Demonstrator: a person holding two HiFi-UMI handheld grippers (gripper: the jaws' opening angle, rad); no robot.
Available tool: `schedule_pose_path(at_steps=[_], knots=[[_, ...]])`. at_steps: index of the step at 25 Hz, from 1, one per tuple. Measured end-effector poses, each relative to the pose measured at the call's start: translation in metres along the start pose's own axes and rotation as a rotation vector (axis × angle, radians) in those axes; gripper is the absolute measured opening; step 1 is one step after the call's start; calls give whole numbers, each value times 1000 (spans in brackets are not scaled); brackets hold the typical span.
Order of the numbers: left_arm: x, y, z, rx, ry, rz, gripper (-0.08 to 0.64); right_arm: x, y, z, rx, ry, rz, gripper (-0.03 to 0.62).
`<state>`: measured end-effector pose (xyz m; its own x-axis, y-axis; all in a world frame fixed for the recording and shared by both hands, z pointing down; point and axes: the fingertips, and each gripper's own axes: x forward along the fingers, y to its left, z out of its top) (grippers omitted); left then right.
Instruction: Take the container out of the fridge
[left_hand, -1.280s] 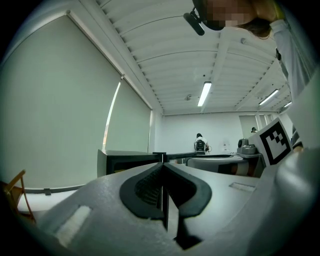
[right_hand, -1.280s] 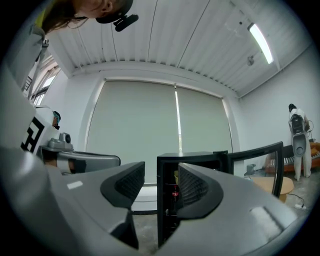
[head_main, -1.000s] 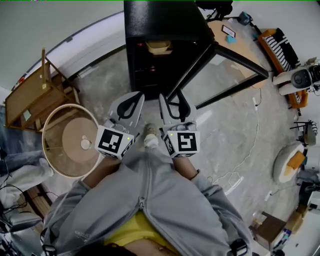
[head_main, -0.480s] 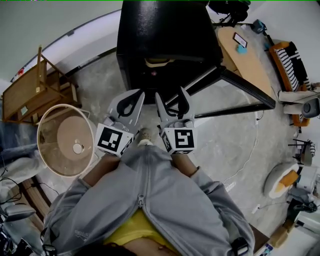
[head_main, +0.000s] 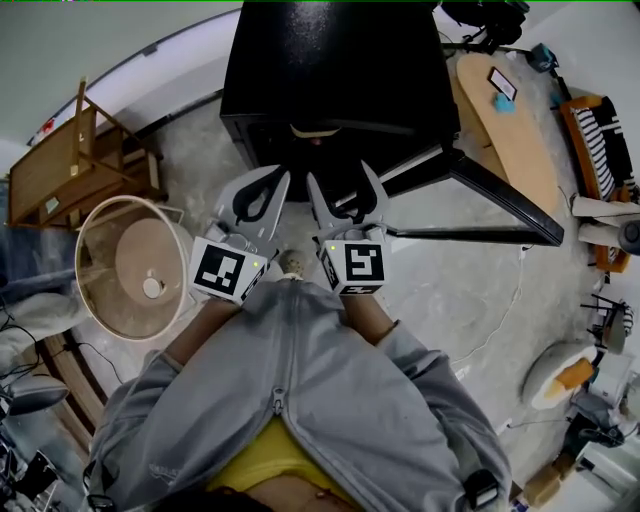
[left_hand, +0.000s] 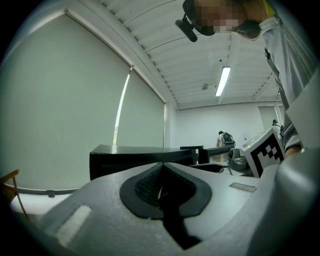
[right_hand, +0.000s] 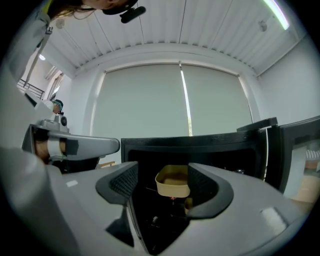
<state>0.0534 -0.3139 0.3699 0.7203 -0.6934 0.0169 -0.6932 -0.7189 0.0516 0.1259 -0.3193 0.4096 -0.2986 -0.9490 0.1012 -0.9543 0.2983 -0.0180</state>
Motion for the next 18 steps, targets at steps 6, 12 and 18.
schedule_pose_path(at_steps=[6,12,18], knots=[[13,7,-7,-5,5,-10,5,19,-4,-17,12,28,-9,302],[24,12,-24,-15,47,-34,5,37,-6,-41,20,84,-18,316],[30,20,-44,-9,88,-55,6,56,-8,-59,23,107,-36,333]])
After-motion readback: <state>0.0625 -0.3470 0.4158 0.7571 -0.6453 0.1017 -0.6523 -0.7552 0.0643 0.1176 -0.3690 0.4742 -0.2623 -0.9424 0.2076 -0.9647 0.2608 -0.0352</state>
